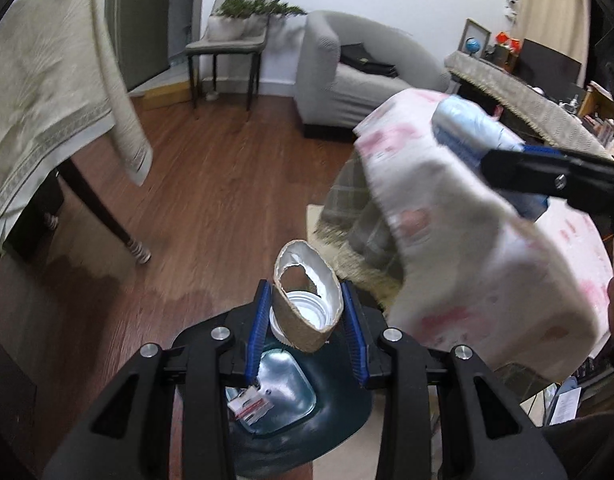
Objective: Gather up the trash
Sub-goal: 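Carry the tape roll and wipe pack over the bin and release both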
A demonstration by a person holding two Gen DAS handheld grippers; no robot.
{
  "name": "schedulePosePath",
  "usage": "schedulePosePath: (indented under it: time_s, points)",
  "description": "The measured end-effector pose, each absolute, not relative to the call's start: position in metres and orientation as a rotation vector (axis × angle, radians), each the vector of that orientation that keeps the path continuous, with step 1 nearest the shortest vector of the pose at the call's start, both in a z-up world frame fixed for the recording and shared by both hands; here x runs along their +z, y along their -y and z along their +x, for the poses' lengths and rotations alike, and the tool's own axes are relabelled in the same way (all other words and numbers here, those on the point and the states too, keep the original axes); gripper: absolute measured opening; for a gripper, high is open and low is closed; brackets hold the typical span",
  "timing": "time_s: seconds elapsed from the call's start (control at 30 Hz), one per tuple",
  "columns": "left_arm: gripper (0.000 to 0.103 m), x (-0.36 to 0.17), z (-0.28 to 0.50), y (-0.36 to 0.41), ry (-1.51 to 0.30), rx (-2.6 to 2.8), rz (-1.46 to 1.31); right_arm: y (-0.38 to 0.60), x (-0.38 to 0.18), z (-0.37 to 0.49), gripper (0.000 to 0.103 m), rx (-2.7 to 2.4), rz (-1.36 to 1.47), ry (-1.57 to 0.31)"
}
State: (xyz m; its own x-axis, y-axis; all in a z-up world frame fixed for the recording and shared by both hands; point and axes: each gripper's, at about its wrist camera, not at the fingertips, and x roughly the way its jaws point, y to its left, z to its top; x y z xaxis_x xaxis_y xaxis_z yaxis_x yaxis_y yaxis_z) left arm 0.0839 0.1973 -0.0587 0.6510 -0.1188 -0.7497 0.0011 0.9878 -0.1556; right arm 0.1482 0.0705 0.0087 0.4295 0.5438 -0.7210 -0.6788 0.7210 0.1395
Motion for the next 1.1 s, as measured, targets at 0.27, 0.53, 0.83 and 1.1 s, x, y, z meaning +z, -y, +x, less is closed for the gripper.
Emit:
schedulePosePath:
  time_s: [0.27, 0.53, 0.83, 1.1]
  points:
    - [0.039, -0.077, 0.072, -0.219, -0.920, -0.051, -0.139, -0.103, -0.003, 0.145, 0.047, 0.801, -0.217, -0.854]
    - [0.041, -0.098, 0.067, -0.229, -1.004, -0.041, -0.129, -0.132, -0.018, 0.142, 0.047, 0.822, -0.242, -0.890]
    - [0.048, -0.095, 0.056, -0.250, -1.002, -0.040, -0.165, -0.160, -0.038, 0.140, 0.047, 0.840, -0.275, -0.938]
    - [0.057, -0.077, 0.043, -0.276, -0.946, -0.015, -0.222, -0.176, -0.065, 0.142, 0.047, 0.825, -0.309, -1.001]
